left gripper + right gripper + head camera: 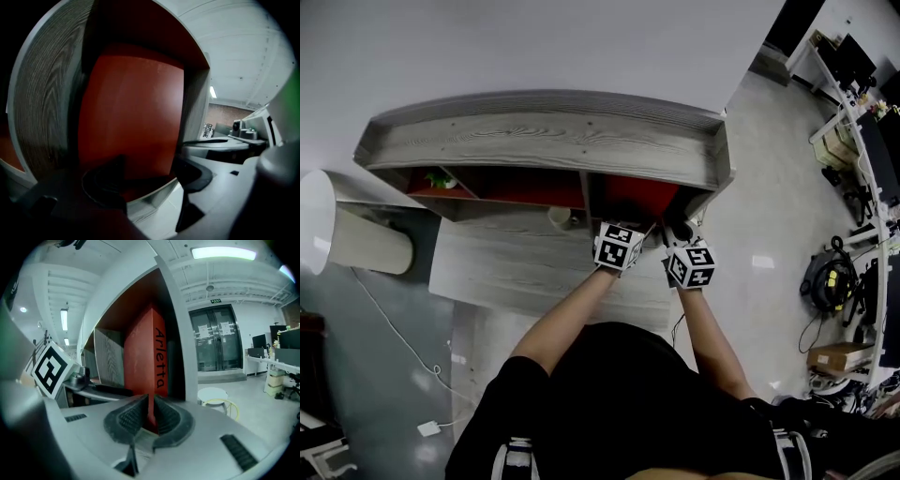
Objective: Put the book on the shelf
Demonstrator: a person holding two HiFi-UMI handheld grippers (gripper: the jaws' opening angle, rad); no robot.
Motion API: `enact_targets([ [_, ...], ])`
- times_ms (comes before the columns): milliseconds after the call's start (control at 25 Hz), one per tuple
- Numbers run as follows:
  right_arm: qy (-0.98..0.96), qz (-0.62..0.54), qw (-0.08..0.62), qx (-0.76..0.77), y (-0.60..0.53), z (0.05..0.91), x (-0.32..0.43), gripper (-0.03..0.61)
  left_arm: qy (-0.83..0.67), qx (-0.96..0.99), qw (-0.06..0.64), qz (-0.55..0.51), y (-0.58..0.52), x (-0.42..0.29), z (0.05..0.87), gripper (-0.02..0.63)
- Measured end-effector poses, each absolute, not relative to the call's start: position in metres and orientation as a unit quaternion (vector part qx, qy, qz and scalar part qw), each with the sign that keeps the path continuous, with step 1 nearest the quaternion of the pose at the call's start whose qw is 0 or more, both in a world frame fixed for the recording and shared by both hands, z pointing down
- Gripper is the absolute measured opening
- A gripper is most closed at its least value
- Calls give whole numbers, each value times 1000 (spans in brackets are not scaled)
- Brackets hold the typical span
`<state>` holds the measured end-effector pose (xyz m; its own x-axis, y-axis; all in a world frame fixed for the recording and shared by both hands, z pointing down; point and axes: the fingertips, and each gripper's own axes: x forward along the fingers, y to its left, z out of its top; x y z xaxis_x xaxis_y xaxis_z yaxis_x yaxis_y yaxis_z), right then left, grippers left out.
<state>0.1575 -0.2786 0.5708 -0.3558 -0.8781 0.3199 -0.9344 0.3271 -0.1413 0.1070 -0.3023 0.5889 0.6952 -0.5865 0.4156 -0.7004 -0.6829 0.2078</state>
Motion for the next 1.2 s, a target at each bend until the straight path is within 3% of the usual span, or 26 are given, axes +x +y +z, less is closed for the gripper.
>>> enact_targets([
  [360, -822, 148, 100, 541, -234, 588, 173, 26, -361, 905, 158, 161, -322, 128, 582, 212],
  [600, -811, 170, 113, 547, -194, 615, 187, 25, -387, 892, 155, 176, -343, 134, 587, 89],
  [1200, -773, 208, 123, 586, -135, 640, 220, 6, -411, 881, 138, 188, -367, 143, 581, 66],
])
